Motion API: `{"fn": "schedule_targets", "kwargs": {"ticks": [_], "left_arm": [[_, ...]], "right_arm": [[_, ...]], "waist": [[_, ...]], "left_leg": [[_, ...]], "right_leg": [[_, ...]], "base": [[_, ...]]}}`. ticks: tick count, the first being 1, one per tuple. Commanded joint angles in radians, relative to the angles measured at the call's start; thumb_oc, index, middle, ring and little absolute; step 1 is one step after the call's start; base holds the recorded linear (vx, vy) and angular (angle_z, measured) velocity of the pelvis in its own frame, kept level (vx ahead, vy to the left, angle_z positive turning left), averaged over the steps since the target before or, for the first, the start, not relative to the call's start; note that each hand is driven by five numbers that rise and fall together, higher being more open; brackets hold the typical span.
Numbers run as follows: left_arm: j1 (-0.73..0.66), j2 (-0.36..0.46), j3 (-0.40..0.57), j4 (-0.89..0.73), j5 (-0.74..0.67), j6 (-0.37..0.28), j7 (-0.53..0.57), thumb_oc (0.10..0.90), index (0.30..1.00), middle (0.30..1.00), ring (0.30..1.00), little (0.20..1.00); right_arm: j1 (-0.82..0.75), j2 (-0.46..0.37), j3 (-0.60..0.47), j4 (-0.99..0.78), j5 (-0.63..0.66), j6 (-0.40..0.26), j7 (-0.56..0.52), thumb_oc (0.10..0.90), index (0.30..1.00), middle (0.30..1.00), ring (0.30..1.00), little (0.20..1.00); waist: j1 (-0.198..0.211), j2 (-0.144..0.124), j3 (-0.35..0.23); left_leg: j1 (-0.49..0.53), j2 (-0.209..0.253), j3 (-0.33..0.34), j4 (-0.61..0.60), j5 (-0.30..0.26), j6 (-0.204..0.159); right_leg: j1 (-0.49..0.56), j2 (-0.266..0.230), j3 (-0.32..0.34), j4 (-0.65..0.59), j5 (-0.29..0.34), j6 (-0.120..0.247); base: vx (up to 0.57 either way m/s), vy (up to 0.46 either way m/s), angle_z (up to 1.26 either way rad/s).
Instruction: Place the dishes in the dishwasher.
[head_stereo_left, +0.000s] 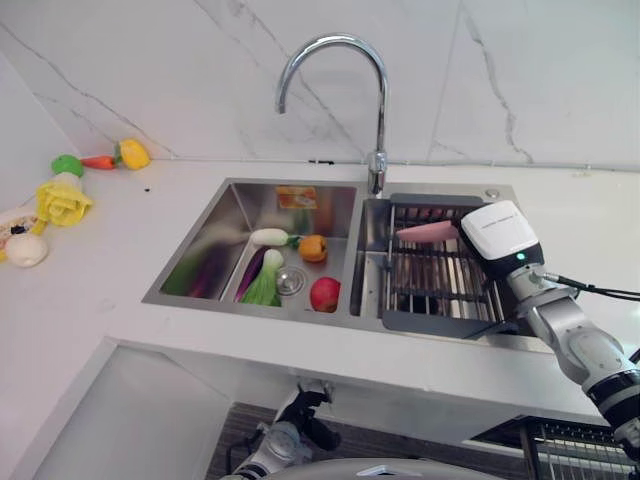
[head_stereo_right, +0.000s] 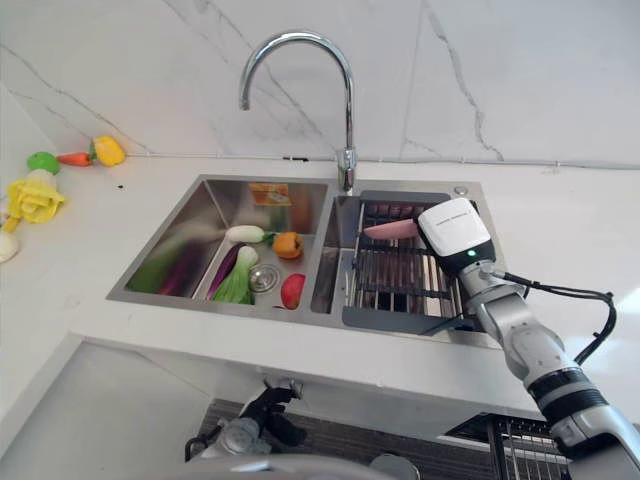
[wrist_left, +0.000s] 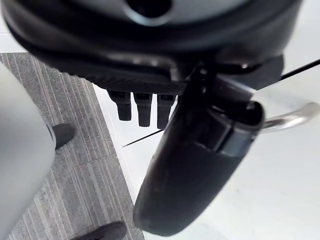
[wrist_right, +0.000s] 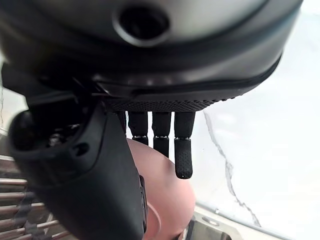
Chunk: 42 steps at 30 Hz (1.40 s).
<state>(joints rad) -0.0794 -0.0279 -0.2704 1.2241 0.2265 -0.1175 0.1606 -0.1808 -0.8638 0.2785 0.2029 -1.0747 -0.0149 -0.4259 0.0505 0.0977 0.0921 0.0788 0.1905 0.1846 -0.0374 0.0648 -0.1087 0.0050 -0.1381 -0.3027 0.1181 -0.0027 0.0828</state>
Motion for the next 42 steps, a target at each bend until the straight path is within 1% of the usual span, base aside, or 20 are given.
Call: {"fn": "schedule_targets", "kwargs": {"ticks": [1,3,8,9,11,12,14,18,20,21,22,23,25,26,27,28,32,39,41,42], "left_arm": [[0.087,0.191,0.032,0.064,-0.016,-0.014,0.161,0.800,0.900,0.900,0.900,0.900],[0.086,0.191,0.033,0.064,-0.013,-0.013,0.163,0.800,0.900,0.900,0.900,0.900],[0.078,0.184,0.040,0.058,0.025,-0.010,0.157,0.800,0.900,0.900,0.900,0.900],[0.072,0.185,0.049,0.052,0.026,-0.013,0.161,0.800,0.900,0.900,0.900,0.900],[0.062,0.190,0.060,0.045,0.024,-0.015,0.161,0.800,0.900,0.900,0.900,0.900],[0.060,0.191,0.057,0.045,0.024,-0.015,0.160,0.800,0.900,0.900,0.900,0.900],[0.039,0.195,0.071,0.034,0.027,-0.019,0.167,0.800,0.900,0.900,0.900,0.900],[0.016,0.201,0.087,0.025,0.012,-0.025,0.181,0.800,0.900,0.900,0.900,0.900],[0.001,0.203,0.090,0.030,0.012,-0.025,0.190,0.800,0.900,0.900,0.900,0.900],[0.002,0.209,0.099,0.033,0.010,-0.023,0.197,0.800,0.900,0.900,0.900,0.900],[0.005,0.211,0.107,0.032,0.007,-0.022,0.198,0.800,0.900,0.900,0.900,0.900],[0.005,0.213,0.108,0.032,0.007,-0.022,0.198,0.800,0.900,0.900,0.900,0.900],[0.008,0.217,0.126,0.028,0.000,-0.018,0.199,0.800,0.900,0.900,0.900,0.900],[0.011,0.220,0.134,0.022,0.005,-0.016,0.198,0.800,0.900,0.900,0.900,0.900],[0.020,0.216,0.143,0.016,0.005,-0.019,0.197,0.800,0.900,0.900,0.900,0.900],[0.020,0.213,0.144,0.015,0.006,-0.020,0.196,0.800,0.900,0.900,0.900,0.900],[0.007,0.202,0.125,0.013,0.014,-0.027,0.192,0.800,0.900,0.900,0.900,0.900],[-0.008,0.197,0.117,0.015,-0.008,-0.026,0.184,0.800,0.900,0.900,0.900,0.900],[-0.004,0.201,0.117,0.019,-0.014,-0.025,0.181,0.800,0.900,0.900,0.900,0.900],[0.001,0.205,0.105,0.021,-0.017,-0.026,0.178,0.800,0.900,0.900,0.900,0.900]], "right_arm": [[-0.104,0.025,-0.155,-0.106,0.060,0.038,-0.126,0.400,0.300,0.300,0.300,0.300],[-0.084,0.022,-0.192,-0.148,0.065,0.037,-0.134,0.400,0.300,0.300,0.300,0.300],[0.059,0.010,-0.410,-0.350,0.081,0.025,-0.178,0.400,0.300,0.300,0.300,0.300],[0.101,0.020,-0.466,-0.385,0.080,0.034,-0.194,0.400,0.300,0.300,0.300,0.300],[0.141,0.027,-0.516,-0.412,0.071,0.046,-0.204,0.400,0.300,0.300,0.300,0.300],[0.149,0.029,-0.524,-0.418,0.070,0.046,-0.201,0.400,0.300,0.300,0.300,0.300],[0.228,0.045,-0.629,-0.465,0.033,0.082,-0.225,0.400,0.300,0.300,0.300,0.300],[0.266,0.074,-0.696,-0.476,0.016,0.124,-0.252,0.400,0.300,0.300,0.300,0.300],[0.275,0.105,-0.713,-0.482,0.021,0.144,-0.262,0.400,0.300,0.300,0.300,0.300],[0.291,0.136,-0.714,-0.499,0.033,0.140,-0.271,0.400,0.300,0.300,0.300,0.300],[0.298,0.152,-0.711,-0.513,0.041,0.134,-0.277,0.400,0.300,0.300,0.300,0.300],[0.299,0.155,-0.712,-0.515,0.041,0.134,-0.276,0.400,0.300,0.300,0.300,0.300],[0.323,0.176,-0.693,-0.532,0.038,0.123,-0.276,0.400,0.300,0.300,0.300,0.300],[0.339,0.186,-0.689,-0.536,0.039,0.119,-0.269,0.400,0.300,0.300,0.300,0.300],[0.356,0.208,-0.670,-0.534,0.037,0.110,-0.257,0.400,0.300,0.300,0.300,0.300],[0.367,0.220,-0.661,-0.524,0.037,0.111,-0.252,0.400,0.300,0.300,0.300,0.300],[0.350,0.213,-0.609,-0.462,0.010,0.135,-0.230,0.400,0.300,0.300,0.300,0.300],[0.310,0.160,-0.497,-0.273,0.011,0.160,-0.172,0.400,0.300,0.300,0.300,0.300],[0.284,0.155,-0.445,-0.156,0.041,0.170,-0.174,0.400,0.300,0.300,0.300,0.300],[0.240,0.150,-0.371,0.013,0.082,0.185,-0.165,0.400,0.300,0.300,0.300,0.300]], "waist": [[0.041,-0.138,0.019],[0.037,-0.139,0.020],[-0.023,-0.150,0.027],[-0.044,-0.153,0.034],[-0.072,-0.156,0.047],[-0.064,-0.158,0.045],[-0.116,-0.158,0.076],[-0.170,-0.155,0.111],[-0.201,-0.160,0.131],[-0.214,-0.164,0.154],[-0.210,-0.166,0.164],[-0.210,-0.166,0.164],[-0.206,-0.170,0.186],[-0.200,-0.170,0.185],[-0.206,-0.170,0.181],[-0.206,-0.173,0.181],[-0.181,-0.189,0.189],[-0.147,-0.190,0.200],[-0.140,-0.188,0.203],[-0.121,-0.183,0.207]], "left_leg": [[0.071,0.035,-0.025,-0.041,-0.008,-0.072],[0.072,0.030,-0.022,-0.041,-0.012,-0.067],[0.079,-0.018,0.025,-0.041,-0.047,-0.032],[0.077,-0.040,0.040,-0.042,-0.060,-0.017],[0.074,-0.063,0.061,-0.044,-0.072,-0.005],[0.072,-0.066,0.066,-0.043,-0.072,-0.003],[0.065,-0.105,0.111,-0.045,-0.090,0.017],[0.054,-0.141,0.158,-0.048,-0.110,0.031],[0.051,-0.154,0.207,-0.050,-0.115,0.038],[0.056,-0.158,0.259,-0.049,-0.124,0.044],[0.056,-0.158,0.280,-0.050,-0.128,0.048],[0.056,-0.158,0.279,-0.050,-0.128,0.049],[0.057,-0.153,0.334,-0.050,-0.124,0.054],[0.054,-0.152,0.347,-0.050,-0.124,0.054],[0.069,-0.158,0.354,-0.050,-0.149,0.052],[0.072,-0.158,0.357,-0.050,-0.146,0.050],[0.076,-0.174,0.359,-0.050,-0.143,0.045],[0.066,-0.182,0.325,-0.048,-0.145,0.042],[0.062,-0.181,0.316,-0.046,-0.141,0.038],[0.058,-0.181,0.311,-0.044,-0.137,0.035]], "right_leg": [[0.205,-0.110,0.022,-0.195,0.009,0.113],[0.199,-0.114,0.030,-0.194,0.013,0.115],[0.135,-0.156,0.110,-0.187,0.055,0.147],[0.100,-0.174,0.143,-0.170,0.065,0.159],[0.061,-0.194,0.179,-0.153,0.083,0.170],[0.053,-0.197,0.187,-0.149,0.083,0.172],[-0.020,-0.226,0.254,-0.132,0.124,0.179],[-0.101,-0.239,0.329,-0.128,0.167,0.179],[-0.156,-0.238,0.361,-0.140,0.215,0.179],[-0.198,-0.235,0.321,-0.138,0.242,0.179],[-0.208,-0.238,0.280,-0.129,0.248,0.179],[-0.207,-0.237,0.278,-0.129,0.248,0.179],[-0.243,-0.244,0.131,-0.070,0.240,0.179],[-0.227,-0.248,0.080,-0.070,0.225,0.179],[-0.221,-0.229,0.079,-0.099,0.228,0.179],[-0.218,-0.222,0.089,-0.115,0.241,0.179],[-0.206,-0.244,0.073,-0.150,0.304,0.179],[-0.183,-0.278,0.030,-0.138,0.301,0.179],[-0.172,-0.283,0.013,-0.142,0.301,0.179],[-0.162,-0.289,-0.002,-0.146,0.300,0.179]], "base": [[0.00,0.034,0.00],[-0.01,0.028,-0.02],[-0.02,0.123,-0.24],[-0.07,0.207,-0.55],[-0.06,0.160,-0.70],[-0.08,0.206,-0.66],[-0.14,0.260,-0.70],[-0.08,0.184,-0.83],[-0.06,0.212,-1.22],[-0.08,0.174,-1.12],[-0.08,0.106,-1.35],[-0.07,0.034,-1.64],[-0.09,0.088,-1.32],[0.01,0.153,-0.64],[0.08,0.119,-0.44],[0.14,0.098,-0.58],[0.01,-0.003,-0.30],[0.01,-0.030,0.12],[0.03,-0.062,0.39],[0.02,-0.055,0.43]]}}
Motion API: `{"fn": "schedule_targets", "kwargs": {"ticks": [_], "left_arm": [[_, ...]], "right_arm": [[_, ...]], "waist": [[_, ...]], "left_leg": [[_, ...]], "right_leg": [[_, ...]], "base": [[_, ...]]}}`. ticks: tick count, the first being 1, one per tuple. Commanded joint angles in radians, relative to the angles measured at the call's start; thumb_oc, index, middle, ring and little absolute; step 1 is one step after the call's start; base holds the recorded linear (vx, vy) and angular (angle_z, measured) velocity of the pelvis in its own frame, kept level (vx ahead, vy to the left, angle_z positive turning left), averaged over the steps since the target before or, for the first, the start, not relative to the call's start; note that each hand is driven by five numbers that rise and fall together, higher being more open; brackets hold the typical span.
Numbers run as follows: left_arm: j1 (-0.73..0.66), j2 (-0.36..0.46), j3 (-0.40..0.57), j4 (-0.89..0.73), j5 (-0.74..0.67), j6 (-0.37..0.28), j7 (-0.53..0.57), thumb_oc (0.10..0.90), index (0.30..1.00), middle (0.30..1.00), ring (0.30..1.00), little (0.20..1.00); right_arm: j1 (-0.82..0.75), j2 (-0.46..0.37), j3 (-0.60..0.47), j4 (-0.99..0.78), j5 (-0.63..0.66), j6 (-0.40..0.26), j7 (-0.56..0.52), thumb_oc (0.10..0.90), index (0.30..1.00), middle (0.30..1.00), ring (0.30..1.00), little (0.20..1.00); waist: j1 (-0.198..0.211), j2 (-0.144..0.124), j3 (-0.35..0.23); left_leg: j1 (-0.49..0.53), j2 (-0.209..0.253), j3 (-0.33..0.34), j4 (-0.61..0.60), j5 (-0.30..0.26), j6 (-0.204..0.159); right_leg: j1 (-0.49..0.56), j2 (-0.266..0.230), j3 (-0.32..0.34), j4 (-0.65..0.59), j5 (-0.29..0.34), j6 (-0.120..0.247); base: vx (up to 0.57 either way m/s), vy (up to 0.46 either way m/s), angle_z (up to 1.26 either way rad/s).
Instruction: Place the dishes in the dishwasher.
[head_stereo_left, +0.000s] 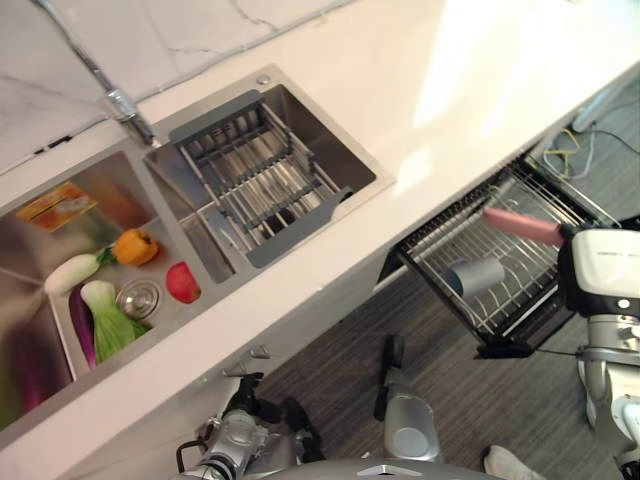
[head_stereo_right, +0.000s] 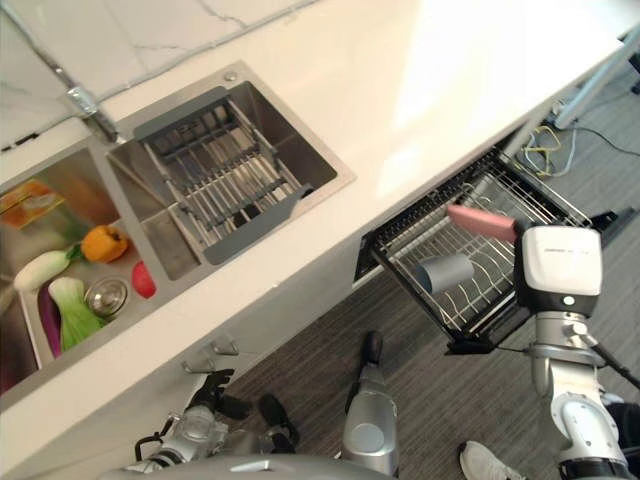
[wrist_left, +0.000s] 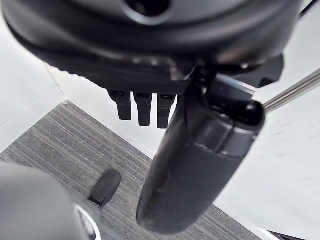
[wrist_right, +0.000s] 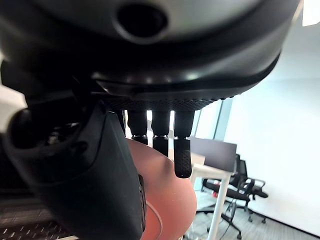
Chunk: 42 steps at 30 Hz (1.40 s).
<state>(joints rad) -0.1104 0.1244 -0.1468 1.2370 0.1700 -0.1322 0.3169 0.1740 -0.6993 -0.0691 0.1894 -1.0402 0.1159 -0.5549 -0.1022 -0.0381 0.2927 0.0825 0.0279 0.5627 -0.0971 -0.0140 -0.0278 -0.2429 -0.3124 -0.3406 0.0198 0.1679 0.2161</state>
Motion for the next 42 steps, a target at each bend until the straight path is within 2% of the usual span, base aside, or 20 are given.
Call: {"fn": "schedule_targets", "kwargs": {"ticks": [1,3,6,8,10,11,12,20,21,24,25,29,32,33,36,38,40,42], "left_arm": [[0.032,0.052,-0.019,0.008,0.039,-0.012,0.021,0.800,0.900,0.900,0.900,0.900],[0.035,0.055,-0.022,0.015,0.039,-0.008,0.017,0.800,0.900,0.900,0.900,0.900],[0.040,0.062,-0.039,0.021,0.024,-0.012,0.006,0.800,0.900,0.900,0.900,0.900],[0.041,0.064,-0.050,0.022,0.021,-0.015,-0.001,0.800,0.900,0.900,0.900,0.900],[0.040,0.063,-0.048,0.022,0.020,-0.015,-0.001,0.800,0.900,0.900,0.900,0.900],[0.037,0.064,-0.063,0.017,0.010,-0.017,-0.006,0.800,0.900,0.900,0.900,0.900],[0.035,0.064,-0.065,0.016,0.007,-0.018,-0.006,0.800,0.900,0.900,0.900,0.900],[0.030,0.064,-0.059,0.015,0.002,-0.018,-0.008,0.800,0.900,0.900,0.900,0.900],[0.030,0.061,-0.040,0.015,0.011,-0.015,-0.014,0.800,0.900,0.900,0.900,0.900],[0.031,0.059,-0.041,0.017,0.015,-0.014,-0.016,0.800,0.900,0.900,0.900,0.900],[0.030,0.059,-0.033,0.019,0.022,-0.014,-0.021,0.800,0.900,0.900,0.900,0.900],[0.028,0.061,-0.017,0.019,0.031,-0.012,-0.022,0.800,0.900,0.900,0.900,0.900],[0.026,0.061,-0.001,0.022,0.027,-0.007,-0.013,0.800,0.900,0.900,0.900,0.900],[0.026,0.062,-0.005,0.022,0.027,-0.007,-0.013,0.800,0.900,0.900,0.900,0.900],[0.030,0.057,0.014,0.027,0.041,0.010,0.002,0.800,0.900,0.900,0.900,0.900],[0.028,0.055,0.016,0.029,0.041,0.014,0.004,0.800,0.900,0.900,0.900,0.900],[0.027,0.048,0.013,0.030,0.048,0.019,0.004,0.800,0.900,0.900,0.900,0.900],[0.027,0.049,0.012,0.030,0.047,0.019,0.003,0.800,0.900,0.900,0.900,0.900]], "right_arm": [[-0.115,-0.014,-0.023,0.026,0.048,0.054,-0.036,0.400,0.300,0.300,0.300,0.300],[-0.196,-0.025,0.037,0.166,0.089,0.068,-0.056,0.400,0.300,0.300,0.300,0.300],[-0.314,-0.065,0.150,0.361,0.102,0.083,-0.032,0.400,0.300,0.300,0.300,0.300],[-0.371,-0.077,0.202,0.431,0.100,0.087,-0.019,0.400,0.300,0.300,0.300,0.300],[-0.377,-0.077,0.207,0.436,0.101,0.086,-0.022,0.400,0.300,0.300,0.300,0.300],[-0.424,-0.094,0.249,0.465,0.096,0.083,0.007,0.593,0.589,0.589,0.589,0.589],[-0.431,-0.094,0.250,0.473,0.104,0.080,0.010,0.800,0.900,0.900,0.900,0.900],[-0.424,-0.117,0.210,0.419,0.136,0.073,0.010,0.800,0.900,0.900,0.900,0.900],[-0.383,-0.128,0.120,0.335,0.197,0.065,-0.020,0.800,0.900,0.900,0.900,0.900],[-0.328,-0.127,0.051,0.282,0.216,0.062,-0.029,0.800,0.900,0.900,0.900,0.900],[-0.288,-0.125,-0.009,0.243,0.242,0.057,-0.039,0.800,0.900,0.900,0.900,0.900],[-0.203,-0.107,-0.135,0.191,0.291,0.061,-0.085,0.800,0.900,0.900,0.900,0.900],[-0.157,-0.038,-0.264,0.155,0.423,0.058,-0.185,0.800,0.900,0.900,0.900,0.900],[-0.150,-0.035,-0.269,0.152,0.425,0.058,-0.186,0.800,0.900,0.900,0.900,0.900],[-0.085,0.076,-0.383,0.124,0.514,0.083,-0.283,0.800,0.900,0.900,0.900,0.900],[-0.067,0.099,-0.404,0.111,0.527,0.088,-0.295,0.800,0.900,0.900,0.900,0.900],[-0.037,0.142,-0.437,0.183,0.607,0.102,-0.339,0.800,0.900,0.900,0.900,0.900],[-0.036,0.142,-0.437,0.184,0.608,0.101,-0.340,0.800,0.900,0.900,0.900,0.900]], "waist": [[0.032,-0.047,0.006],[0.037,-0.050,0.016],[0.064,-0.032,0.025],[0.071,-0.021,0.027],[0.069,-0.021,0.028],[0.078,-0.007,0.031],[0.079,-0.004,0.032],[0.076,0.005,0.025],[0.060,0.001,0.009],[0.059,-0.003,-0.002],[0.051,-0.012,-0.009],[0.036,-0.025,-0.019],[0.018,-0.032,-0.026],[0.023,-0.033,-0.027],[0.004,-0.035,-0.037],[0.002,-0.037,-0.039],[-0.006,-0.032,-0.042],[-0.006,-0.032,-0.042]], "left_leg": [[0.054,-0.018,-0.068,0.015,-0.058,-0.046],[0.044,-0.021,-0.054,0.023,-0.034,-0.046],[0.033,-0.026,-0.066,0.028,-0.029,-0.051],[0.025,-0.026,-0.071,0.030,-0.025,-0.054],[0.024,-0.026,-0.071,0.031,-0.025,-0.054],[0.012,-0.027,-0.078,0.034,-0.020,-0.058],[0.008,-0.027,-0.080,0.035,-0.018,-0.059],[-0.003,-0.029,-0.094,0.035,-0.013,-0.059],[-0.003,-0.032,-0.100,0.033,-0.014,-0.057],[-0.002,-0.033,-0.102,0.032,-0.015,-0.055],[0.001,-0.033,-0.102,0.030,-0.015,-0.054],[0.008,-0.033,-0.097,0.028,-0.018,-0.052],[0.014,-0.034,-0.091,0.026,-0.020,-0.050],[0.015,-0.035,-0.090,0.026,-0.020,-0.050],[0.021,-0.039,-0.085,0.023,-0.023,-0.047],[0.022,-0.041,-0.085,0.023,-0.024,-0.045],[0.026,-0.046,-0.086,0.022,-0.026,-0.044],[0.026,-0.047,-0.086,0.022,-0.026,-0.044]], "right_leg": [[0.086,-0.114,0.036,-0.048,0.129,0.046],[0.084,-0.128,0.016,-0.045,0.143,0.046],[0.088,-0.142,0.003,-0.045,0.141,0.046],[0.085,-0.147,-0.003,-0.046,0.139,0.046],[0.085,-0.147,-0.004,-0.046,0.139,0.046],[0.085,-0.154,-0.005,-0.048,0.138,0.046],[0.085,-0.156,-0.009,-0.048,0.138,0.046],[0.085,-0.166,-0.016,-0.050,0.140,0.046],[0.084,-0.173,-0.018,-0.049,0.146,0.046],[0.082,-0.174,-0.017,-0.049,0.150,0.046],[0.081,-0.172,-0.014,-0.050,0.154,0.046],[0.076,-0.168,-0.008,-0.051,0.160,0.046],[0.071,-0.162,0.004,-0.055,0.166,0.046],[0.071,-0.162,0.005,-0.055,0.166,0.046],[0.065,-0.161,0.012,-0.059,0.176,0.046],[0.063,-0.161,0.014,-0.059,0.178,0.046],[0.060,-0.165,0.014,-0.061,0.185,0.046],[0.060,-0.165,0.014,-0.061,0.185,0.046]], "base": [[0.02,-0.045,0.32],[-0.06,-0.052,0.11],[-0.02,-0.027,0.17],[-0.01,-0.003,-0.05],[-0.01,-0.001,0.10],[-0.03,-0.005,0.11],[-0.03,-0.005,0.03],[-0.01,-0.009,0.08],[0.00,-0.006,0.03],[0.00,-0.005,0.04],[0.00,0.000,0.00],[-0.01,-0.006,-0.09],[-0.01,0.003,-0.10],[-0.01,0.002,-0.15],[-0.01,0.009,-0.15],[-0.01,0.012,-0.06],[-0.01,0.020,-0.09],[0.00,0.005,-0.10]]}}
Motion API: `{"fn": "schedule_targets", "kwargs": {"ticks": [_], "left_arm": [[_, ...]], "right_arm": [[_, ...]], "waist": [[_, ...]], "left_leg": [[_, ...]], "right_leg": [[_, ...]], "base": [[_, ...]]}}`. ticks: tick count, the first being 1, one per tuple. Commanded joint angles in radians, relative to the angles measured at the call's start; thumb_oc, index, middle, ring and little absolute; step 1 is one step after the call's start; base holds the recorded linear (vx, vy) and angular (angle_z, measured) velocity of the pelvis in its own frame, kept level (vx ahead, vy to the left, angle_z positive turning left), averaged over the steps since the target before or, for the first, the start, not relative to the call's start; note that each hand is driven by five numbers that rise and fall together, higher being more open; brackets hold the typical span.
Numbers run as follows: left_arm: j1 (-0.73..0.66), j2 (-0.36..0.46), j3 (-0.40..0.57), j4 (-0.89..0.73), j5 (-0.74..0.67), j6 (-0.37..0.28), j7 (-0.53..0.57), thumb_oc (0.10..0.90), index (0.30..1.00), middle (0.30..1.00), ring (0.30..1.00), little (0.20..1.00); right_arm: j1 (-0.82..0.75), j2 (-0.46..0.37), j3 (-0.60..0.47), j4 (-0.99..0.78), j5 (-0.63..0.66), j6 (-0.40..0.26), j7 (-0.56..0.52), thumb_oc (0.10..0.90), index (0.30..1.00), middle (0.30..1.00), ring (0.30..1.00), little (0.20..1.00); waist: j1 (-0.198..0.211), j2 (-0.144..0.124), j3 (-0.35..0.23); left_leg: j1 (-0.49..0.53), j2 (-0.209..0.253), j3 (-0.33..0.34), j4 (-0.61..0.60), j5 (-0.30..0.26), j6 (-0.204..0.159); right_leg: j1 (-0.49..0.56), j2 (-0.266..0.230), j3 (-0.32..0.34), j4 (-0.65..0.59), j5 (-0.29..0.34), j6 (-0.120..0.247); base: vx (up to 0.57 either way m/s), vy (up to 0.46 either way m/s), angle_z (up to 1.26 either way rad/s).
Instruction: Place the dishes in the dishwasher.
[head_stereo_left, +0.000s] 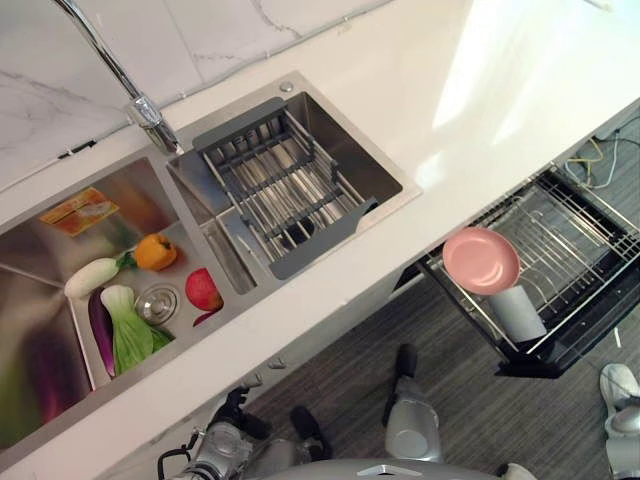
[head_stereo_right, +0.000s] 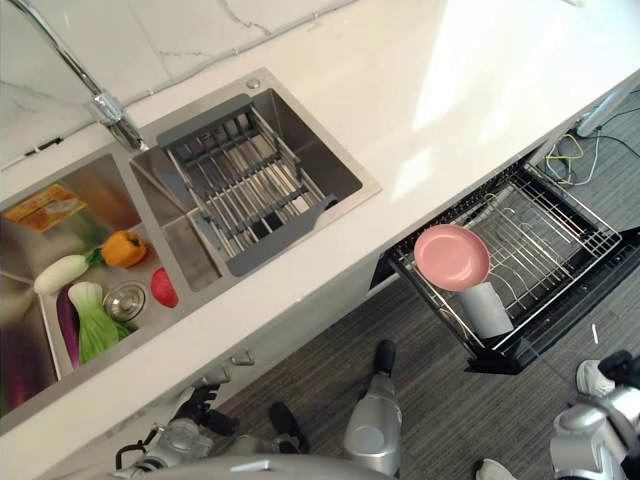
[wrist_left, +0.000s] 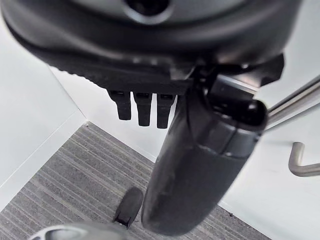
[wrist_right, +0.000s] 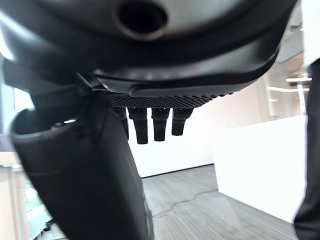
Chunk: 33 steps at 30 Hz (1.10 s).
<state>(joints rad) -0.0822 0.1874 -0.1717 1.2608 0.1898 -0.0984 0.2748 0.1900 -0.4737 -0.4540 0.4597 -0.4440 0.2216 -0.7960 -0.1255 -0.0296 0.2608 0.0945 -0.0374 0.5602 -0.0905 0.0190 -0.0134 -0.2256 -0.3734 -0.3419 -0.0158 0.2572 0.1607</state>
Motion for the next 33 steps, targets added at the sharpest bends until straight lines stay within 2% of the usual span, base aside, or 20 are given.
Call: {"fn": "schedule_targets", "kwargs": {"ticks": [1,2,3,4,6,8,11,12,16,21,23,25,26,28,29,30,31,32,33], "left_arm": [[-0.001,-0.014,0.037,0.007,0.028,-0.014,0.046,0.800,0.900,0.900,0.900,0.900],[-0.002,-0.019,0.024,0.007,0.031,-0.012,0.046,0.800,0.900,0.900,0.900,0.900],[-0.002,-0.019,0.024,0.007,0.031,-0.012,0.046,0.800,0.900,0.900,0.900,0.900],[-0.003,-0.026,0.020,0.010,0.037,-0.007,0.040,0.800,0.900,0.900,0.900,0.900],[-0.003,-0.026,0.019,0.013,0.043,-0.006,0.041,0.800,0.900,0.900,0.900,0.900],[0.001,-0.028,0.010,0.018,0.052,-0.006,0.035,0.800,0.900,0.900,0.900,0.900],[0.008,-0.034,0.000,0.017,0.048,-0.009,0.030,0.800,0.900,0.900,0.900,0.900],[0.009,-0.037,-0.014,0.011,0.046,-0.014,0.030,0.800,0.900,0.900,0.900,0.900],[0.012,-0.044,-0.046,-0.004,0.036,-0.023,0.038,0.800,0.900,0.900,0.900,0.900],[0.016,-0.046,-0.058,-0.008,0.031,-0.024,0.040,0.800,0.900,0.900,0.900,0.900],[0.026,-0.040,-0.084,-0.014,0.043,-0.029,0.041,0.800,0.900,0.900,0.900,0.900],[0.028,-0.037,-0.091,-0.012,0.049,-0.029,0.040,0.800,0.900,0.900,0.900,0.900],[0.036,-0.027,-0.094,0.000,0.055,-0.026,0.034,0.800,0.900,0.900,0.900,0.900],[0.036,-0.022,-0.090,0.007,0.057,-0.024,0.031,0.800,0.900,0.900,0.900,0.900],[0.037,-0.012,-0.088,0.020,0.063,-0.018,0.021,0.800,0.900,0.900,0.900,0.900],[0.037,-0.012,-0.088,0.020,0.063,-0.018,0.021,0.800,0.900,0.900,0.900,0.900],[0.040,-0.008,-0.082,0.040,0.062,-0.017,0.006,0.800,0.900,0.900,0.900,0.900],[0.040,-0.008,-0.082,0.040,0.062,-0.017,0.006,0.800,0.900,0.900,0.900,0.900],[0.040,-0.009,-0.079,0.052,0.060,-0.016,0.000,0.800,0.900,0.900,0.900,0.900]], "right_arm": [[-0.052,-0.084,-0.052,-0.087,0.012,-0.005,-0.099,0.800,0.900,0.900,0.900,0.900],[-0.046,-0.043,-0.047,-0.024,0.084,-0.027,-0.108,0.598,0.596,0.596,0.596,0.596],[-0.046,-0.043,-0.047,-0.024,0.084,-0.027,-0.108,0.598,0.596,0.596,0.596,0.596],[-0.050,-0.020,-0.017,-0.055,0.085,-0.041,-0.087,0.400,0.300,0.300,0.300,0.300],[-0.052,-0.004,0.000,-0.049,0.097,-0.058,-0.065,0.400,0.300,0.300,0.300,0.300],[-0.089,0.000,0.060,0.027,0.126,-0.090,-0.037,0.400,0.300,0.300,0.300,0.300],[-0.167,-0.024,0.168,0.062,0.103,-0.111,-0.001,0.400,0.300,0.300,0.300,0.300],[-0.223,-0.040,0.231,0.074,0.084,-0.115,0.015,0.400,0.300,0.300,0.300,0.300],[-0.346,-0.036,0.335,0.140,0.132,-0.157,0.033,0.400,0.300,0.300,0.300,0.300],[-0.396,-0.028,0.384,0.152,0.135,-0.170,0.043,0.400,0.300,0.300,0.300,0.300],[-0.501,-0.032,0.472,0.198,0.130,-0.182,0.075,0.400,0.300,0.300,0.300,0.300],[-0.523,-0.039,0.487,0.220,0.132,-0.187,0.084,0.400,0.300,0.300,0.300,0.300],[-0.556,-0.053,0.522,0.238,0.133,-0.205,0.119,0.400,0.300,0.300,0.300,0.300],[-0.571,-0.063,0.540,0.258,0.127,-0.212,0.134,0.400,0.300,0.300,0.300,0.300],[-0.585,-0.087,0.573,0.282,0.106,-0.216,0.170,0.504,0.455,0.455,0.455,0.455],[-0.585,-0.087,0.573,0.282,0.106,-0.216,0.170,0.504,0.455,0.455,0.455,0.455],[-0.573,-0.097,0.586,0.305,0.088,-0.221,0.184,0.800,0.900,0.900,0.900,0.900],[-0.573,-0.097,0.586,0.305,0.088,-0.221,0.184,0.800,0.900,0.900,0.900,0.900],[-0.556,-0.084,0.586,0.341,0.094,-0.227,0.189,0.800,0.900,0.900,0.900,0.900]], "waist": [[0.017,-0.041,-0.011],[0.014,-0.034,-0.010],[0.014,-0.034,-0.010],[0.012,-0.025,-0.010],[0.012,-0.021,-0.010],[0.016,-0.006,-0.014],[0.029,0.019,-0.026],[0.046,0.032,-0.036],[0.087,0.054,-0.055],[0.104,0.062,-0.064],[0.151,0.070,-0.080],[0.160,0.071,-0.083],[0.189,0.070,-0.091],[0.195,0.070,-0.093],[0.218,0.067,-0.098],[0.218,0.067,-0.098],[0.230,0.071,-0.105],[0.230,0.071,-0.105],[0.236,0.069,-0.109]], "left_leg": [[0.014,0.019,-0.083,0.015,-0.059,-0.058],[0.014,0.012,-0.090,0.015,-0.058,-0.057],[0.014,0.012,-0.090,0.015,-0.058,-0.057],[0.014,0.006,-0.092,0.015,-0.058,-0.056],[0.014,0.003,-0.095,0.015,-0.057,-0.057],[0.017,-0.004,-0.104,0.014,-0.057,-0.057],[0.016,-0.013,-0.116,0.014,-0.055,-0.057],[0.011,-0.018,-0.123,0.013,-0.051,-0.057],[0.005,-0.028,-0.152,0.013,-0.048,-0.056],[0.002,-0.029,-0.167,0.012,-0.046,-0.056],[0.001,-0.027,-0.199,0.011,-0.042,-0.059],[0.000,-0.026,-0.207,0.011,-0.041,-0.061],[-0.005,-0.022,-0.221,0.011,-0.037,-0.067],[-0.010,-0.018,-0.234,0.011,-0.033,-0.070],[-0.021,-0.011,-0.254,0.011,-0.026,-0.076],[-0.021,-0.011,-0.254,0.011,-0.026,-0.076],[-0.022,0.006,-0.293,0.009,-0.038,-0.089],[-0.022,0.006,-0.293,0.009,-0.038,-0.089],[-0.030,0.012,-0.315,0.009,-0.034,-0.092]], "right_leg": [[0.043,-0.104,0.015,-0.026,0.096,0.101],[0.039,-0.112,0.014,-0.026,0.103,0.101],[0.039,-0.112,0.014,-0.026,0.103,0.101],[0.039,-0.118,0.015,-0.027,0.102,0.101],[0.040,-0.121,0.015,-0.027,0.100,0.101],[0.049,-0.132,0.010,-0.029,0.103,0.101],[0.060,-0.143,-0.003,-0.040,0.106,0.101],[0.068,-0.152,-0.020,-0.042,0.108,0.101],[0.094,-0.168,-0.056,-0.043,0.102,0.101],[0.116,-0.176,-0.083,-0.042,0.097,0.101],[0.155,-0.187,-0.135,-0.041,0.091,0.101],[0.166,-0.190,-0.147,-0.040,0.090,0.101],[0.189,-0.193,-0.177,-0.037,0.085,0.101],[0.206,-0.193,-0.202,-0.037,0.081,0.101],[0.230,-0.195,-0.237,-0.031,0.075,0.101],[0.230,-0.195,-0.237,-0.031,0.075,0.101],[0.270,-0.178,-0.261,-0.036,0.053,0.101],[0.270,-0.178,-0.261,-0.036,0.053,0.101],[0.294,-0.174,-0.291,-0.033,0.045,0.101]], "base": [[-0.02,0.005,-0.12],[-0.02,0.004,-0.05],[-0.03,0.024,-0.07],[0.00,0.000,0.00],[-0.01,0.008,-0.02],[-0.01,0.004,-0.02],[0.01,0.012,0.09],[0.01,-0.008,0.10],[0.01,-0.016,0.21],[0.01,-0.019,0.26],[0.03,-0.060,0.39],[0.01,-0.053,0.40],[0.01,-0.051,0.52],[-0.01,-0.060,0.71],[-0.02,-0.067,0.67],[0.06,-0.110,0.58],[0.07,-0.067,0.31],[0.09,-0.090,0.90],[0.01,-0.023,0.59]]}}
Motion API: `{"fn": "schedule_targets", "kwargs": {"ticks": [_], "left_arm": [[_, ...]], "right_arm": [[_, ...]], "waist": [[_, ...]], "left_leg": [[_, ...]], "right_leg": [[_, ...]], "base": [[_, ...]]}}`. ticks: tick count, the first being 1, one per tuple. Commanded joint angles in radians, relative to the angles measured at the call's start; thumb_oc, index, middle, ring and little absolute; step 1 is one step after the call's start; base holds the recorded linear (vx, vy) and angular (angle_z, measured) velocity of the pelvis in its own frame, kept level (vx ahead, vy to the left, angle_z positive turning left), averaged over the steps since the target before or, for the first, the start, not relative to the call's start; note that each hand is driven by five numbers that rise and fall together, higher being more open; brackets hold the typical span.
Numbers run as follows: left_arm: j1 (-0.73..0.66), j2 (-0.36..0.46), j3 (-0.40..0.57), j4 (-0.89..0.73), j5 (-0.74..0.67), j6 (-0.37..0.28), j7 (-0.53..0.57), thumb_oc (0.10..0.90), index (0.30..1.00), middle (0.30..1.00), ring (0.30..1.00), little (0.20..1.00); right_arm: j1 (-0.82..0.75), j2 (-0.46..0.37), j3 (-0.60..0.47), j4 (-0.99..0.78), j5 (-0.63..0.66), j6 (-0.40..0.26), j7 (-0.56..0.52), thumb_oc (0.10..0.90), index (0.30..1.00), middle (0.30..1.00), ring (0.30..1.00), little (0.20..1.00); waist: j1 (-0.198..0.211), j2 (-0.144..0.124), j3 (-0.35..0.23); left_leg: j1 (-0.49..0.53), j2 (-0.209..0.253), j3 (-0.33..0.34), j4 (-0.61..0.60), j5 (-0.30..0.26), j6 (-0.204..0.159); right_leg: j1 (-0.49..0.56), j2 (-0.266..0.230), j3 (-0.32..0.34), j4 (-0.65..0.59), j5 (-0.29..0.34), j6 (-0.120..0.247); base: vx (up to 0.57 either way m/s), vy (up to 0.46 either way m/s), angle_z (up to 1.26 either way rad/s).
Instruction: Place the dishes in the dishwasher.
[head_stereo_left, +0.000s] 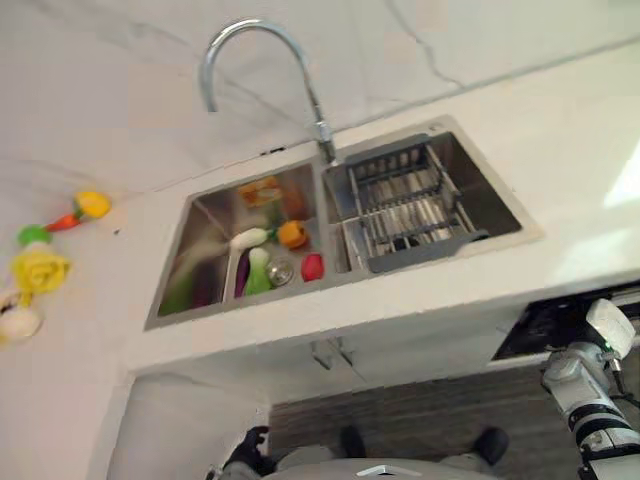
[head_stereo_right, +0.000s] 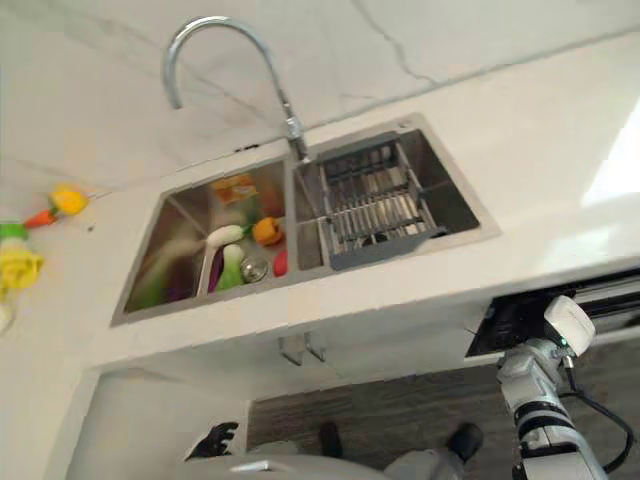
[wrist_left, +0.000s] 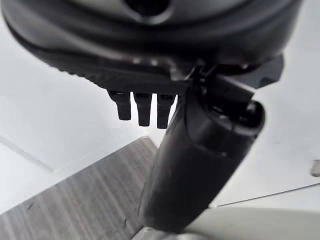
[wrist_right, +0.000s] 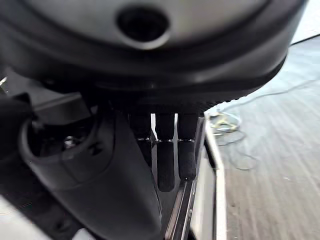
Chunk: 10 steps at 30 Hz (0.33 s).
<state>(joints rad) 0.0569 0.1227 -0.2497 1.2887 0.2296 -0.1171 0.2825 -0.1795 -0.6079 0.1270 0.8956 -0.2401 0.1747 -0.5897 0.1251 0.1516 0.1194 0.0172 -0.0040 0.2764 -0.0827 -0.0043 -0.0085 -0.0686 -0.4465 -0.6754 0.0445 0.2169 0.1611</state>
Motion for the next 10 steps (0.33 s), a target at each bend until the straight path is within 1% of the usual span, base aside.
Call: {"fn": "schedule_targets", "kwargs": {"ticks": [1,3,4,6,8,9,10], "left_arm": [[-0.099,0.056,-0.001,0.024,0.020,0.003,-0.008,0.800,0.900,0.900,0.900,0.900],[-0.102,0.050,0.012,0.038,0.016,0.008,-0.015,0.800,0.900,0.900,0.900,0.900],[-0.101,0.049,0.018,0.041,0.014,0.010,-0.020,0.800,0.900,0.900,0.900,0.900],[-0.101,0.049,0.018,0.041,0.014,0.010,-0.020,0.800,0.900,0.900,0.900,0.900],[-0.093,0.042,0.044,0.058,0.001,0.014,-0.038,0.800,0.900,0.900,0.900,0.900],[-0.093,0.042,0.044,0.058,0.001,0.014,-0.038,0.800,0.900,0.900,0.900,0.900],[-0.093,0.040,0.055,0.065,-0.004,0.016,-0.047,0.800,0.900,0.900,0.900,0.900]], "right_arm": [[-0.186,0.050,0.005,-0.095,-0.110,-0.180,-0.017,0.800,0.900,0.900,0.900,0.900],[-0.139,0.097,0.000,-0.027,-0.071,-0.191,0.009,0.800,0.900,0.900,0.900,0.900],[-0.116,0.121,0.000,-0.013,-0.057,-0.197,0.021,0.800,0.900,0.900,0.900,0.900],[-0.116,0.121,0.000,-0.013,-0.057,-0.197,0.021,0.800,0.900,0.900,0.900,0.900],[-0.014,0.203,0.020,0.073,-0.062,-0.194,0.074,0.800,0.900,0.900,0.900,0.900],[-0.014,0.203,0.020,0.073,-0.062,-0.194,0.074,0.800,0.900,0.900,0.900,0.900],[0.025,0.233,0.010,0.105,-0.041,-0.194,0.093,0.800,0.900,0.900,0.900,0.900]], "waist": [[-0.015,-0.112,0.033],[-0.013,-0.122,0.031],[-0.013,-0.128,0.030],[-0.013,-0.128,0.030],[-0.025,-0.148,0.032],[-0.025,-0.148,0.032],[-0.035,-0.156,0.036]], "left_leg": [[0.047,-0.021,-0.031,0.001,-0.011,-0.097],[0.040,-0.015,-0.046,0.000,-0.009,-0.098],[0.039,-0.013,-0.050,0.000,-0.010,-0.097],[0.039,-0.013,-0.050,0.000,-0.010,-0.097],[0.046,-0.008,-0.043,-0.003,-0.016,-0.094],[0.046,-0.008,-0.043,-0.003,-0.016,-0.094],[0.052,-0.008,-0.035,-0.003,-0.020,-0.092]], "right_leg": [[0.137,-0.101,0.043,-0.093,0.085,0.101],[0.158,-0.097,0.020,-0.088,0.074,0.101],[0.162,-0.095,0.016,-0.085,0.071,0.101],[0.162,-0.095,0.016,-0.085,0.071,0.101],[0.163,-0.086,0.020,-0.079,0.064,0.101],[0.163,-0.086,0.020,-0.079,0.064,0.101],[0.156,-0.081,0.034,-0.078,0.062,0.101]], "base": [[0.04,-0.037,1.21],[0.06,-0.019,0.93],[0.04,-0.009,0.35],[0.02,-0.008,-0.03],[0.06,-0.001,-0.12],[0.06,0.028,0.00],[0.03,0.030,-0.03]]}}
